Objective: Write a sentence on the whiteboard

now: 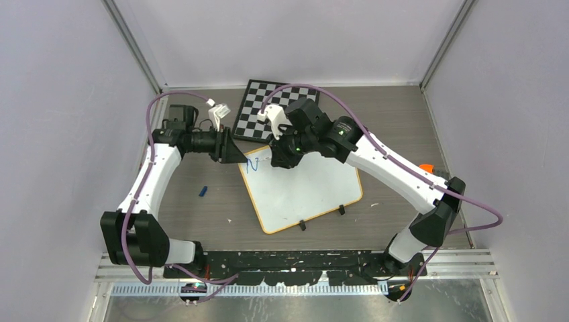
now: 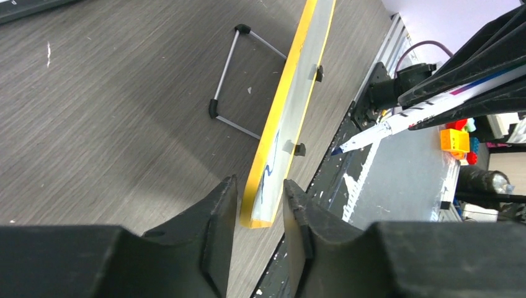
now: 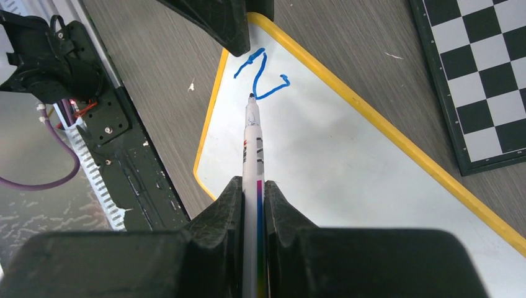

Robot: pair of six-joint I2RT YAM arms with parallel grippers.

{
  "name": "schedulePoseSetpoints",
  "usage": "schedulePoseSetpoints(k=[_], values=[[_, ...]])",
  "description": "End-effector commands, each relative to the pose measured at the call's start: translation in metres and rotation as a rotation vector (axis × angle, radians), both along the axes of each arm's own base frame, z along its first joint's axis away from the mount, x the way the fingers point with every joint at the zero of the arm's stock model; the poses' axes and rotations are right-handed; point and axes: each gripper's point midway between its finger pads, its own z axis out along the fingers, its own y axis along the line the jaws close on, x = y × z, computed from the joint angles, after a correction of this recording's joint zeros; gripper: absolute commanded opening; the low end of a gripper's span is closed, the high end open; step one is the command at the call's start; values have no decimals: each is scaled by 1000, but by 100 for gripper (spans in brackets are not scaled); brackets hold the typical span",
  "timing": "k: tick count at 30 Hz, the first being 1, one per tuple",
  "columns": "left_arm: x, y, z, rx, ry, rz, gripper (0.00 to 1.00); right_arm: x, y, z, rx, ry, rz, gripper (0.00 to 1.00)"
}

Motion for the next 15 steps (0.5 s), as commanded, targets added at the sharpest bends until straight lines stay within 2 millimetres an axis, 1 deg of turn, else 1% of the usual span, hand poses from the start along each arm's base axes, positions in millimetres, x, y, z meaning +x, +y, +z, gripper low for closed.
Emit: schedulePoseSetpoints(k=[1, 7, 9, 10, 15], values=[[-1, -4, 16, -49, -30, -40, 30, -3, -8, 8, 11, -31, 9, 0], [2, -2, 13, -34, -32, -29, 7, 2, -11, -4, -14, -35, -17, 0], [2, -3, 13, -33, -34, -30, 2, 5, -11, -6, -19, -40, -33, 0], [2, -3, 13, -31, -34, -30, 0, 6, -12, -6, -23, -42, -40, 0], [2, -2, 11, -27, -36, -30, 0, 9, -10, -5, -15, -48, -50, 0]])
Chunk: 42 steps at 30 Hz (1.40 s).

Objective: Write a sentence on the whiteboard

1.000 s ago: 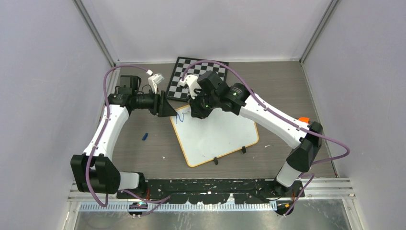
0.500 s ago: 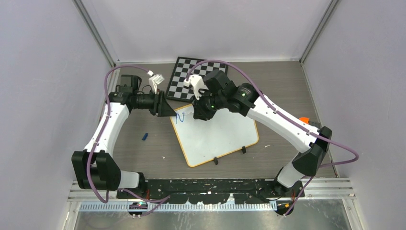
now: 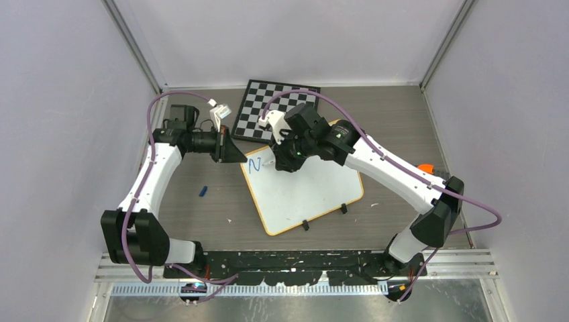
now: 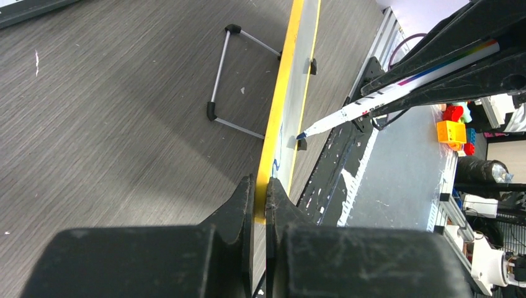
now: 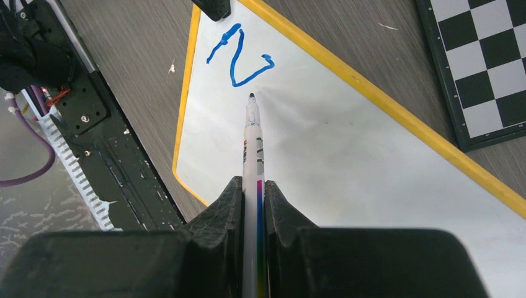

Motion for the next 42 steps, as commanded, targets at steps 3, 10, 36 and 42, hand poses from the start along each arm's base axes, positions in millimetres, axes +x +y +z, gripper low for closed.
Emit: schedulePoseSetpoints(k=[3, 10, 36, 42], values=[[3, 1, 11, -3, -48, -3, 0, 10, 3, 18, 50, -60, -23, 0], [2, 0, 11, 2, -61, -12, 0, 11, 4, 11, 35, -53, -20, 0], [-1, -2, 9, 11, -79, -32, 0, 13, 6, -8, 11, -22, -23, 0], [-1, -2, 9, 12, -82, -32, 0, 20, -5, -6, -5, -34, -52, 0]])
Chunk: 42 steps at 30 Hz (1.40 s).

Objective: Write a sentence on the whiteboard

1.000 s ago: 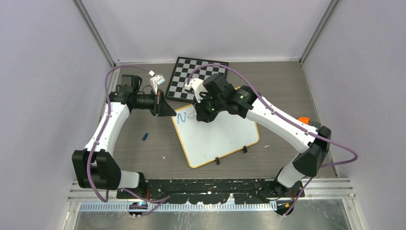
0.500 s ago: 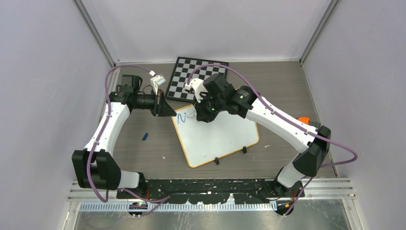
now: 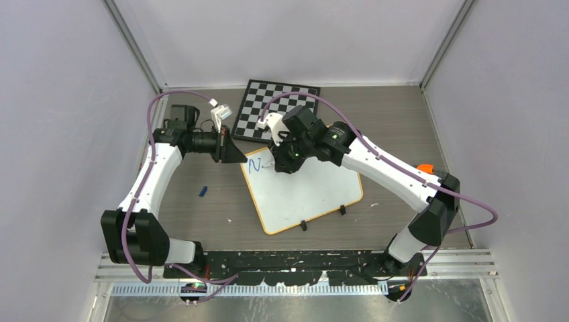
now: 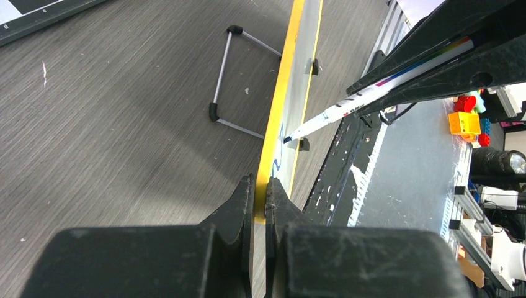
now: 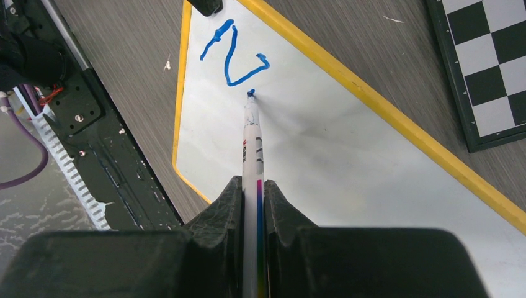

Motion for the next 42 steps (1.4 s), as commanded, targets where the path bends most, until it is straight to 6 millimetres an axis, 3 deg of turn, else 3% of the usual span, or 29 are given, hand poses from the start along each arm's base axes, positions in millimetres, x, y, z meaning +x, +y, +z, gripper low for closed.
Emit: schedulePoseSetpoints(k=[1, 13, 30, 42], values=[[-1, 0, 10, 3, -31, 2, 0, 16, -8, 10, 12, -49, -43, 0], [-1, -2, 9, 1, -29, -2, 0, 30, -20, 18, -1, -79, -71, 0], [0, -2, 6, 3, -26, -3, 0, 35, 0, 24, 37, -69, -51, 0], [1, -2, 5, 4, -25, -4, 0, 25, 6, 8, 13, -38, -23, 0]])
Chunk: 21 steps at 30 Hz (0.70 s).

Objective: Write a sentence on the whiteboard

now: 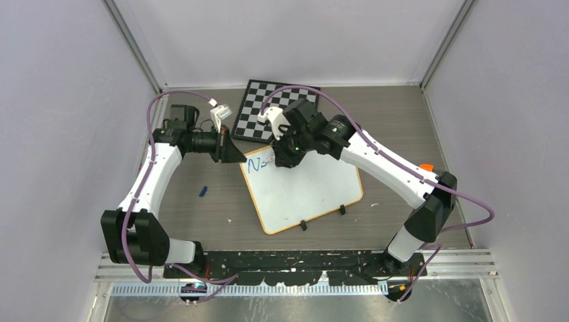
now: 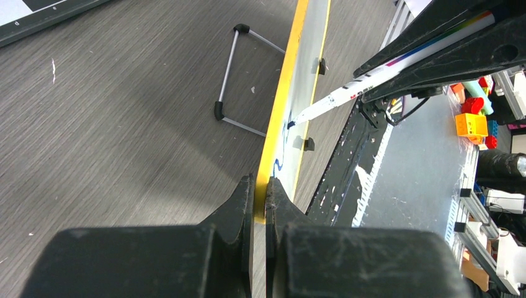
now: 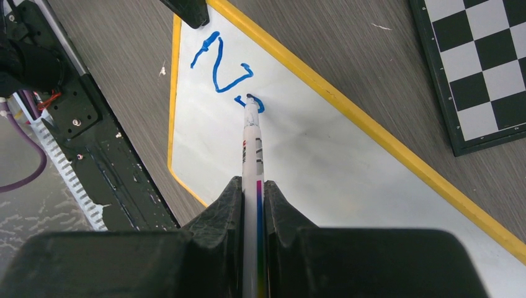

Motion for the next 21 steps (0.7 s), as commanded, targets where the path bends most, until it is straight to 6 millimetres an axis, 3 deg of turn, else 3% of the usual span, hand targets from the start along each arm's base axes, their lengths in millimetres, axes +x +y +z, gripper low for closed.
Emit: schedulePoseSetpoints(k=[1, 13, 21], values=[[-1, -3, 7, -11, -20, -13, 0, 10, 9, 0, 14, -38, -13, 0], [-1, -3, 6, -8, -23, -15, 0, 1, -5, -10, -16, -30, -17, 0], [-1, -4, 7, -9, -20, -17, 0, 9, -19, -2, -23, -55, -47, 0]])
